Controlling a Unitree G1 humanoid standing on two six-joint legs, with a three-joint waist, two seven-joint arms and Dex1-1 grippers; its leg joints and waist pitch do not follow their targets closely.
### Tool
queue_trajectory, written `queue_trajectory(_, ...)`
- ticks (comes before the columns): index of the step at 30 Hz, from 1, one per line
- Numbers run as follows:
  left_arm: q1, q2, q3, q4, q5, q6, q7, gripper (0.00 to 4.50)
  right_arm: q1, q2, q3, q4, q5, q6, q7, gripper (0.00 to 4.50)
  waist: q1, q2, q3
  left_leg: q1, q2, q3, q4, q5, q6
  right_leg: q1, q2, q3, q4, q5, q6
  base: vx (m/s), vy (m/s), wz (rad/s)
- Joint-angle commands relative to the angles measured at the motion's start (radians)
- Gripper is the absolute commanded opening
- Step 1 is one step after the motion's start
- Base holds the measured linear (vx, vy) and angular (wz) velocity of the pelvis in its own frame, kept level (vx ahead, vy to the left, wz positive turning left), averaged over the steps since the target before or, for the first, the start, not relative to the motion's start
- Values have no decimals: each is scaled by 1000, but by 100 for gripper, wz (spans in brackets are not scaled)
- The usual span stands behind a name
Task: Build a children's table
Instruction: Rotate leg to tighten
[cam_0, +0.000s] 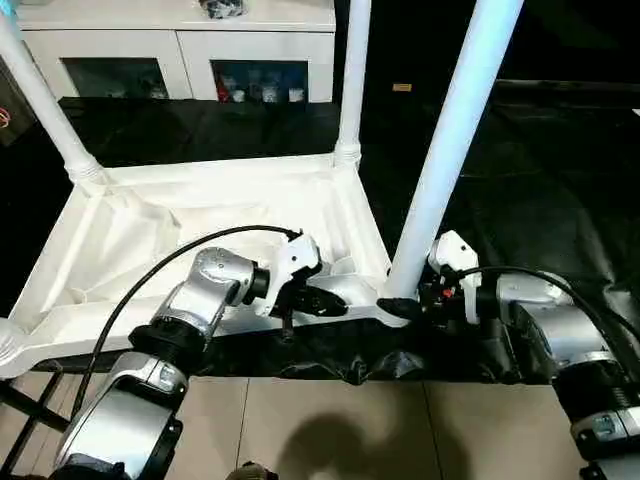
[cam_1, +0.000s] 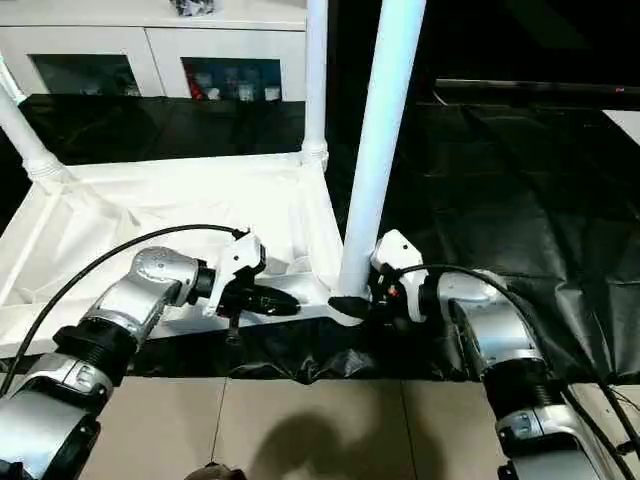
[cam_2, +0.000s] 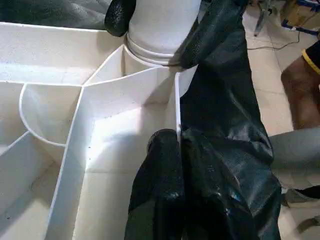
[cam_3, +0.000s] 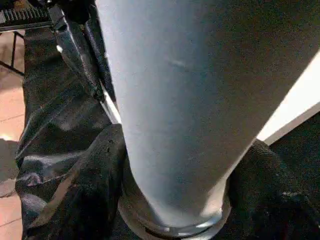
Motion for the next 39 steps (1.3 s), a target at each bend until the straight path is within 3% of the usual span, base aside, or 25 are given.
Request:
queue_trajectory(1,-18,-16,4,-38,-15,-8,17,0,28,21,32,-11,12,25,39,262,-3,-3,-80,28,30,-14,-66,-248,43,45,-52,36,-69,-150,-263,0,0,0)
queue_trajectory(5,-41,-58,30,-1,-1,-1,152,0,35,88,5,18,2,39,-107,262,-4,-3,-77,32,30,-15,-68,-280,27,40,-53,37,-74,-197,-256,0,0,0)
queue_trajectory(7,-64,-109,53,27,14,11,290,0,11,182,-38,91,-22,32,-324,262,-15,-1,-73,30,27,-18,-73,-304,3,37,-56,37,-78,-250,-245,0,0,0)
queue_trajectory(9,-75,-138,62,35,12,29,338,0,-8,234,-55,130,-42,28,-449,262,-25,-3,-72,35,23,-23,-77,-346,-26,35,-58,34,-89,-354,-206,0,0,0)
queue_trajectory(12,-88,-169,70,50,17,45,403,0,-32,285,-75,174,-65,33,-600,261,-39,-3,-72,31,23,-25,-80,-347,-27,37,-55,35,-91,-344,-193,0,0,0)
queue_trajectory(15,-100,-226,79,54,18,59,490,0,-86,380,-142,245,-32,46,-782,261,-46,-2,-75,32,20,-22,-77,-327,-21,35,-54,37,-90,-304,-203,0,0,0)
queue_trajectory(20,-87,-242,57,43,31,24,480,0,-114,412,-163,256,-33,-2,-795,261,-45,-2,-78,25,20,-19,-74,-279,5,41,-50,36,-82,-212,-211,0,0,0)
queue_trajectory(21,-83,-236,49,41,38,15,471,0,-114,409,-170,253,-28,-7,-787,296,-46,-6,-78,25,20,-19,-74,-275,10,43,-50,37,-81,-196,-215,0,0,0)
queue_trajectory(24,-79,-228,45,41,42,11,464,0,-111,399,-174,247,-20,-5,-767,296,-45,-2,-78,27,21,-18,-74,-274,16,43,-50,37,-79,-183,-221,0,0,0)
queue_trajectory(26,-72,-213,44,33,36,3,445,0,-105,370,-164,236,-30,-21,-749,336,-44,-1,-77,27,21,-18,-75,-285,17,43,-50,37,-81,-196,-223,0,0,0)
queue_trajectory(28,-67,-204,42,26,32,-12,426,0,-102,351,-155,228,-38,-21,-731,340,-44,-1,-78,27,21,-17,-74,-283,17,45,-51,37,-80,-187,-225,0,0,0)
queue_trajectory(30,-62,-190,36,19,30,-16,395,0,-95,317,-141,211,-51,-13,-694,366,-42,-1,-79,26,22,-18,-73,-264,19,46,-50,37,-78,-167,-231,0,0,0)
queue_trajectory(32,-56,-173,29,10,31,-21,357,0,-80,274,-123,179,-58,1,-618,382,-33,-10,-80,26,22,-15,-69,-238,33,49,-50,38,-74,-140,-235,0,0,0)
queue_trajectory(35,-45,-141,19,-7,26,-20,290,0,-44,197,-73,112,-58,14,-453,382,-22,-9,-80,25,25,-13,-66,-220,54,49,-50,37,-71,-114,-238,0,0,0)
queue_trajectory(39,-35,-113,5,-15,21,-25,221,0,-18,135,-29,71,-62,-2,-325,382,-19,-11,-76,24,26,-12,-67,-246,54,45,-53,37,-75,-174,-236,0,0,0)
